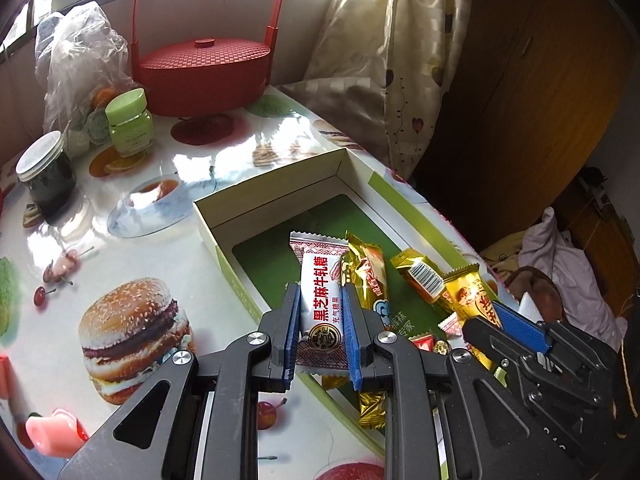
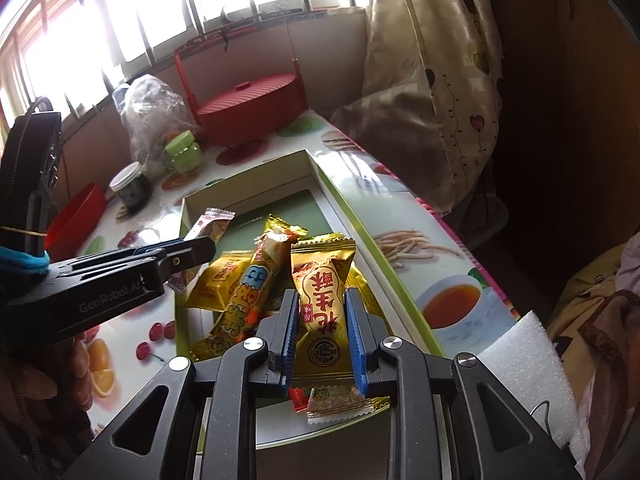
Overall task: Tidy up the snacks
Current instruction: 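Open both tools to drop the red-white and yellow candies into the box, then move both open tools back over the jelly cups on the table, then grasp the pink jelly cup with the right tool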
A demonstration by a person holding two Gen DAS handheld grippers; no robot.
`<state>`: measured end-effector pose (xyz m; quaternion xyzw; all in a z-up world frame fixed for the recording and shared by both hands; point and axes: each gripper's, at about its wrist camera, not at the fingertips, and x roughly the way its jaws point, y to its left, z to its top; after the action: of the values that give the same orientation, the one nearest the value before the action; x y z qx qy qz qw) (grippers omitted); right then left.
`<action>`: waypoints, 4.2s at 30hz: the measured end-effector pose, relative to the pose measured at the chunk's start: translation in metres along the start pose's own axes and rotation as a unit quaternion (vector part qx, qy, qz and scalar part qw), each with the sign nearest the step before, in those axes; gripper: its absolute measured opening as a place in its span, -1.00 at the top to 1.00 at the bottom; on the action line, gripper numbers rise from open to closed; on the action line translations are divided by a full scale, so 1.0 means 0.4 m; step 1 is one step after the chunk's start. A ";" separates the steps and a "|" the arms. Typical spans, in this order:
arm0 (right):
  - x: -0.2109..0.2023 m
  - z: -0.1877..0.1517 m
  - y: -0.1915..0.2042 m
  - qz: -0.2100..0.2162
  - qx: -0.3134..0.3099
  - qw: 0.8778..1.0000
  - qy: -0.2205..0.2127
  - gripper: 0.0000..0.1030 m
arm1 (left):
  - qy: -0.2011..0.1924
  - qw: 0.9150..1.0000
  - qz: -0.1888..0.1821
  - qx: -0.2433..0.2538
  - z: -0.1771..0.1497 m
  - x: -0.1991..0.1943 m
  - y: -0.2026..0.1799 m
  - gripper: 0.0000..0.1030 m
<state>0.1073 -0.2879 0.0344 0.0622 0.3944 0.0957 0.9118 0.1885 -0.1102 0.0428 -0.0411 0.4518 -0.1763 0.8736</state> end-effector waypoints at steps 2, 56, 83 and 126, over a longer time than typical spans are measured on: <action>0.005 -0.001 0.001 -0.003 -0.002 1.000 0.000 0.57 | 0.003 1.000 -0.001 -0.002 0.001 0.007 0.001 0.59; -0.067 -0.014 0.124 0.027 -0.041 0.998 -0.033 0.18 | -0.066 0.997 0.032 -0.032 -0.090 -0.210 0.071 0.16; -0.022 -0.050 0.350 0.121 -0.128 0.984 -0.005 0.11 | -0.104 0.985 0.094 -0.103 -0.212 -0.348 0.287 0.16; 0.174 -0.095 0.675 0.195 -0.232 0.950 0.071 -0.08 | -0.068 0.968 0.135 -0.201 -0.271 -0.309 0.629 0.14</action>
<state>0.0922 -0.0080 0.0104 -0.0822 0.4052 0.3643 0.8345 0.1040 0.1769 0.0166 -0.1663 0.4189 0.0408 0.8918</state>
